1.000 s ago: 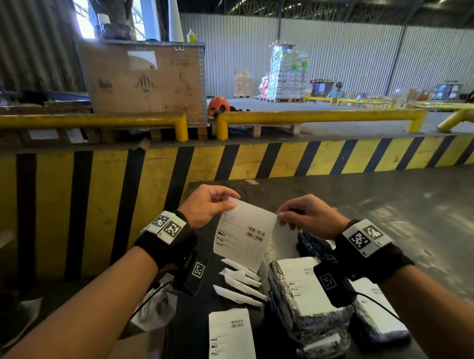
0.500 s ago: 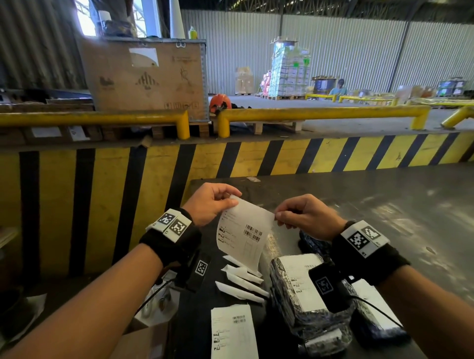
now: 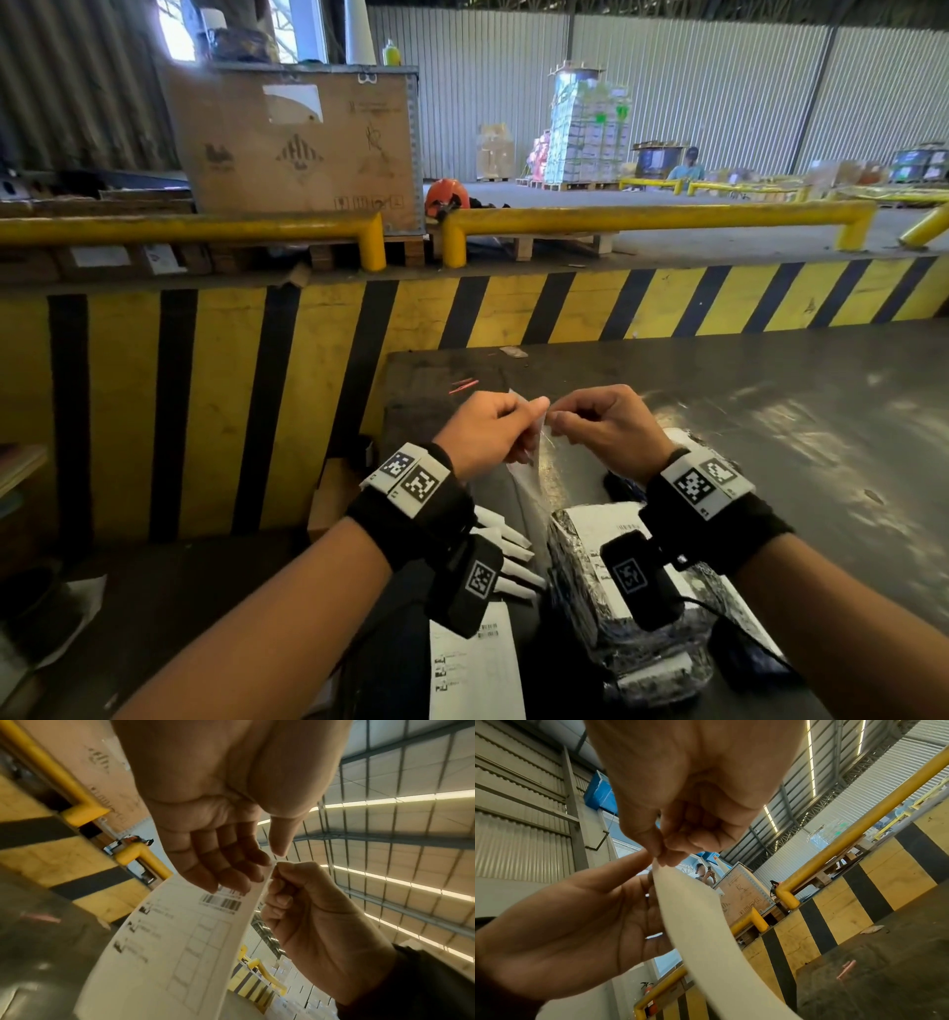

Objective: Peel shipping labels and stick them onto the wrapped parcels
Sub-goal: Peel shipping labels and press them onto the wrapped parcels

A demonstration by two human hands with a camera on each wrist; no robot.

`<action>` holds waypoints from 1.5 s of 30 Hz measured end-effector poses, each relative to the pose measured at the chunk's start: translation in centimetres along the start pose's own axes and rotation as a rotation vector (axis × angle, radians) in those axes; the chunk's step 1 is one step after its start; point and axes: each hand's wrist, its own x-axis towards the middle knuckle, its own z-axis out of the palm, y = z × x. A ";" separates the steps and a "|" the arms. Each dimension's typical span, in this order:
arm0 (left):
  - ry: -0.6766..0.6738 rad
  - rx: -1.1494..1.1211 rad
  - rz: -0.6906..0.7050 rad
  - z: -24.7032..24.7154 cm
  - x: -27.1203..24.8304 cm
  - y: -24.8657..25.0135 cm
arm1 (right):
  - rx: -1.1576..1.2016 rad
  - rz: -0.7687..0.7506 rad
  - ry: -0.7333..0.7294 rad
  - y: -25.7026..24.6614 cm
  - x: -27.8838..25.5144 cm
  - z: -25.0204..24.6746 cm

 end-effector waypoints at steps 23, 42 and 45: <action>-0.056 0.001 0.087 0.4 -0.3 -1.9 | 0.090 0.125 0.025 1.4 -1.2 0.5; 0.187 0.176 0.132 0.2 -0.2 -3.4 | -0.072 0.108 0.120 2.6 -2.0 2.1; 0.211 0.199 0.105 0.5 -0.1 -3.5 | -0.077 0.102 0.158 3.1 -1.6 2.1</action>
